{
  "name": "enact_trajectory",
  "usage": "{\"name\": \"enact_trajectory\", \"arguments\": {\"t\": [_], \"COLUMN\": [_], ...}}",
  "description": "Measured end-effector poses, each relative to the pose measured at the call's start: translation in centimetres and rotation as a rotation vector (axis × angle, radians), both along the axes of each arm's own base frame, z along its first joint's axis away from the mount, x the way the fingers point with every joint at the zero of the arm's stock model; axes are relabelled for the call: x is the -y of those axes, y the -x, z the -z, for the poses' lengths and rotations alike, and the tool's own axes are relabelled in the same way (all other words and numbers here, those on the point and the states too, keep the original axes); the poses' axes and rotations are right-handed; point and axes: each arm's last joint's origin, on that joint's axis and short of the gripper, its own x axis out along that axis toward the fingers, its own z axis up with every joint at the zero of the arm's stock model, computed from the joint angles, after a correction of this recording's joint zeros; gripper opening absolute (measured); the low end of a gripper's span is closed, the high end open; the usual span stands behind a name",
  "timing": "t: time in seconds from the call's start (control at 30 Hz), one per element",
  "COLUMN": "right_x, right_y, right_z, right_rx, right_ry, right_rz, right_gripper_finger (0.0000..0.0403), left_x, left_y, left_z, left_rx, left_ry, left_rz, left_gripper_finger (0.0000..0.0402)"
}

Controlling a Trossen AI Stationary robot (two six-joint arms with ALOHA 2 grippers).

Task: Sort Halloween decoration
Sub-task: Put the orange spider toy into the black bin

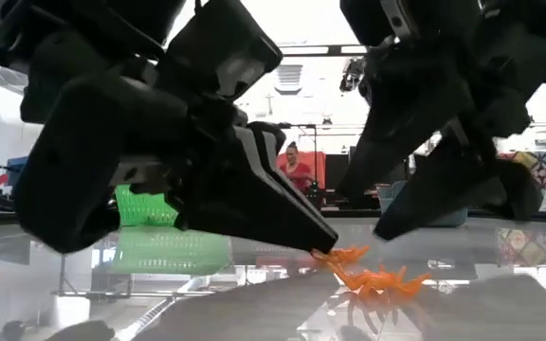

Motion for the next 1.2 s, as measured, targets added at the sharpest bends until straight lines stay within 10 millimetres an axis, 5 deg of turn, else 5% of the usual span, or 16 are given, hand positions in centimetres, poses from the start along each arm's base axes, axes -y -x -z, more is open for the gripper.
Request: {"name": "enact_trajectory", "arguments": {"t": [0.2, 1.03, 1.2], "right_x": [-0.8, -0.4, -0.3], "right_y": [-0.7, -1.1, -1.2], "right_z": [1.8, 1.2, 1.7], "right_rx": [0.03, 0.064, 0.074], "right_ry": [-0.041, -0.02, 0.089], "right_rz": [-0.023, -0.049, -0.118], "right_gripper_finger": [0.0194, 0.0194, 0.0194], "left_x": [0.0, 0.0, 0.0], "left_y": [0.1, 1.0, 1.2], "left_z": [0.2, -0.9, -0.7], "left_rx": [-0.022, -0.063, -0.078], "left_ry": [-0.002, -0.033, -0.014], "left_rz": [-0.005, 0.015, 0.002], "left_gripper_finger": [0.0, 0.0, 0.0]}}
